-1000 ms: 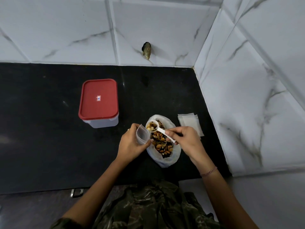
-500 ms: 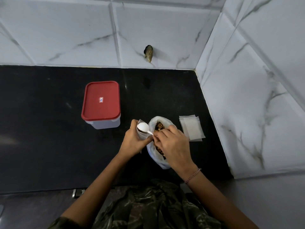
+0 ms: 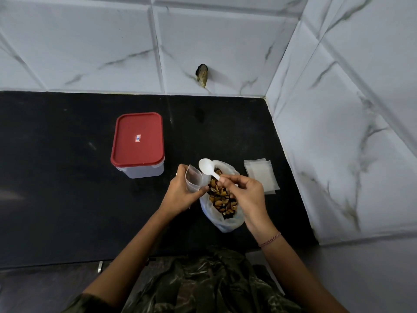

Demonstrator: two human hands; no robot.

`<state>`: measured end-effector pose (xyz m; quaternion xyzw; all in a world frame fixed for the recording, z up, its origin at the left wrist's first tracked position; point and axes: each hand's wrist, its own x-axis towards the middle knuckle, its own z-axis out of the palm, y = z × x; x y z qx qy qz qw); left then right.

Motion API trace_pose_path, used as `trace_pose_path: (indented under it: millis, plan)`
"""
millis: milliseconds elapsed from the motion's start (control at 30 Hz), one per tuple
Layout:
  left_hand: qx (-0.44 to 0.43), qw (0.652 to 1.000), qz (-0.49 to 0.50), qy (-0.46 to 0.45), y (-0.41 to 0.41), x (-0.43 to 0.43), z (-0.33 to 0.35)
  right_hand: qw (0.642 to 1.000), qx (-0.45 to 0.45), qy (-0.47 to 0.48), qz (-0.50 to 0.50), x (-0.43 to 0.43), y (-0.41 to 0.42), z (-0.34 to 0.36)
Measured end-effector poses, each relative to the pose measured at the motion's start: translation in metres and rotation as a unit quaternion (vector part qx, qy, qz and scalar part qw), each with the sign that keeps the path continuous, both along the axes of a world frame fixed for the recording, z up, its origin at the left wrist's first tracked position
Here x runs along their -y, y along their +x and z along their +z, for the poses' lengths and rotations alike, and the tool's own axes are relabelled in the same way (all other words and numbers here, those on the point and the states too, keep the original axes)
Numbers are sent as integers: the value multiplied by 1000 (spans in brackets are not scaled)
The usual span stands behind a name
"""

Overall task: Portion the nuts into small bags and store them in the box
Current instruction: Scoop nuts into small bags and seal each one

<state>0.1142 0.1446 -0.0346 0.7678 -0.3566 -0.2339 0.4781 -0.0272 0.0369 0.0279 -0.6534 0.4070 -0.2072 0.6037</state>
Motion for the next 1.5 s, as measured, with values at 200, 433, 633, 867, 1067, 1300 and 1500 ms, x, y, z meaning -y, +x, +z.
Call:
trace_pose_path:
  millis: [200, 433, 633, 867, 1067, 1300, 1500]
  plan:
    - [-14, 998, -31, 59, 4, -9, -10, 961, -151, -230, 0, 26, -16, -25]
    - [-24, 996, -60, 66, 7, -17, -21, 853, -299, -404, 142, 35, -19, -54]
    - [-40, 993, -94, 63, -2, -17, -29, 859, -313, -373, 160, 40, -8, -53]
    - [-43, 992, -110, 46, -7, -15, -32, 912, -325, -221, 118, 50, -4, -50]
    - [-42, 993, -106, 40, -11, -11, -33, 884, -392, -188, 171, 64, 9, -42]
    - [-45, 992, -112, 33, -12, -9, -31, 835, -452, -231, 213, 53, 23, -39]
    - [-31, 993, -113, 33, -14, -7, -31, 902, -385, -94, 172, 79, 9, -41]
